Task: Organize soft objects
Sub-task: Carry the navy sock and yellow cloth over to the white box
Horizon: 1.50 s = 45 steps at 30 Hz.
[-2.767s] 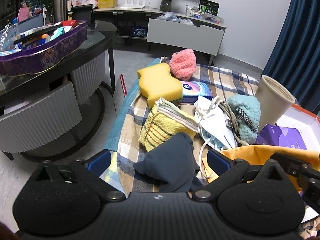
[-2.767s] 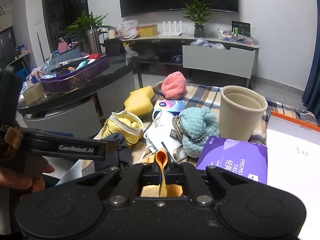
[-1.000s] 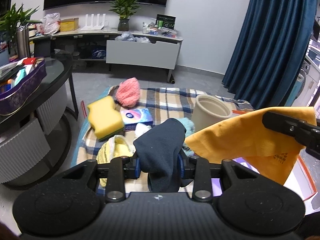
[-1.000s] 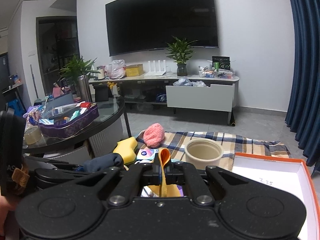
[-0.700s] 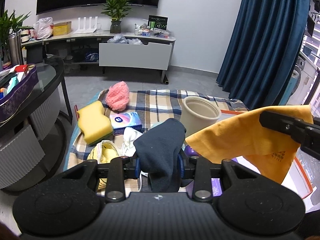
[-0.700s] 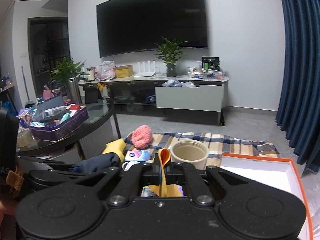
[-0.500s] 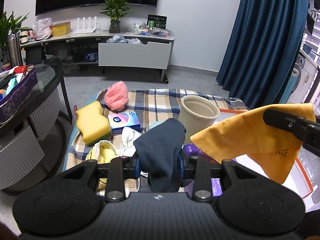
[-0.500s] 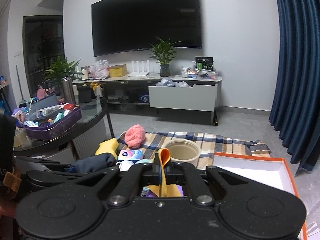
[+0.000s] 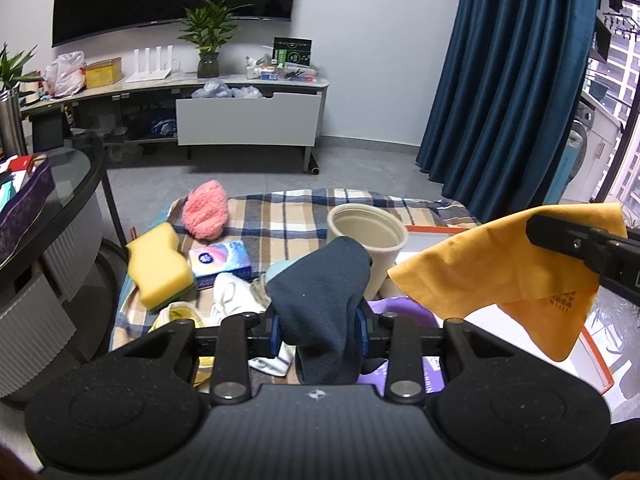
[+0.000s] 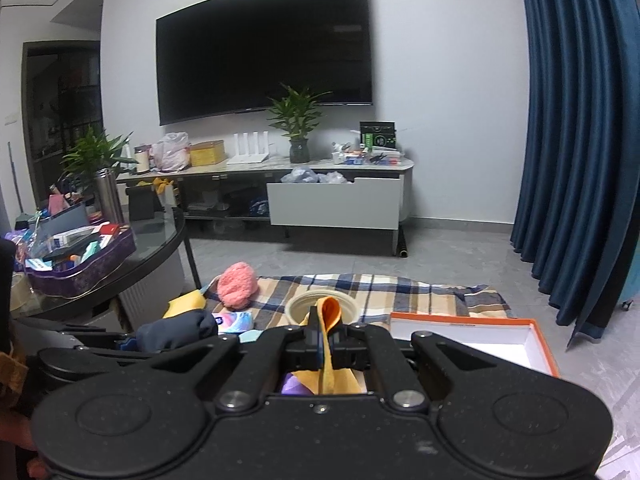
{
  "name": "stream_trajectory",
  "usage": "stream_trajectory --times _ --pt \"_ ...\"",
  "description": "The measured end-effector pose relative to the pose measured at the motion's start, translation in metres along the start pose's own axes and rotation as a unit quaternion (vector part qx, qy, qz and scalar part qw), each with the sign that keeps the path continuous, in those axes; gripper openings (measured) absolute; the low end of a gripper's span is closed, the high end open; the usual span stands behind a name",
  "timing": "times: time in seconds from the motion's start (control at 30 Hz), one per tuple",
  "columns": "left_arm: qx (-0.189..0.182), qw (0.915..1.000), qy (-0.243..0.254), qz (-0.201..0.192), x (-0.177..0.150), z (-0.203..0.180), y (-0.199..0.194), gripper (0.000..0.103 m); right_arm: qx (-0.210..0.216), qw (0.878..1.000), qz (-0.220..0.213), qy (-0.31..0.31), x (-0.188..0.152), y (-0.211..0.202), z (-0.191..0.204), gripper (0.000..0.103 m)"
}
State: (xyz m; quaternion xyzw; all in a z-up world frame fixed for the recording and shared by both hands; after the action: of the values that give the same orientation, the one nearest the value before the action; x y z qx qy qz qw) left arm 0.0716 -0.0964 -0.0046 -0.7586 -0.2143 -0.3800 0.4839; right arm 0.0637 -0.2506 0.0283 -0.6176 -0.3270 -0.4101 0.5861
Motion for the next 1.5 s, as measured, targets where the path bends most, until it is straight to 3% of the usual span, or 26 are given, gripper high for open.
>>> stream_trajectory --times 0.57,1.5 --pt "-0.039 0.9987 0.030 0.014 0.009 -0.042 0.026 0.035 -0.043 0.999 -0.003 0.028 0.002 0.000 -0.049 0.003" --pt "-0.070 0.9953 0.045 0.050 0.016 -0.080 0.072 0.035 -0.088 0.994 0.015 0.067 -0.005 0.018 -0.119 0.003"
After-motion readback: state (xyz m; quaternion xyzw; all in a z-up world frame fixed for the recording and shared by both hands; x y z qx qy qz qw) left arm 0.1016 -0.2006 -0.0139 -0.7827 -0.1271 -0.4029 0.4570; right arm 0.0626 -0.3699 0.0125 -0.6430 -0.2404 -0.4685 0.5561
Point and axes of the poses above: each gripper's, at about its wrist camera, not at the fingertips, and y roughly the way its jaws point, z to its left, x to its top, the point moved 7 cm from there along y, roughly the way its jaws point, and after that the axes turned 12 degrees about -x, right-handed, at the moved point
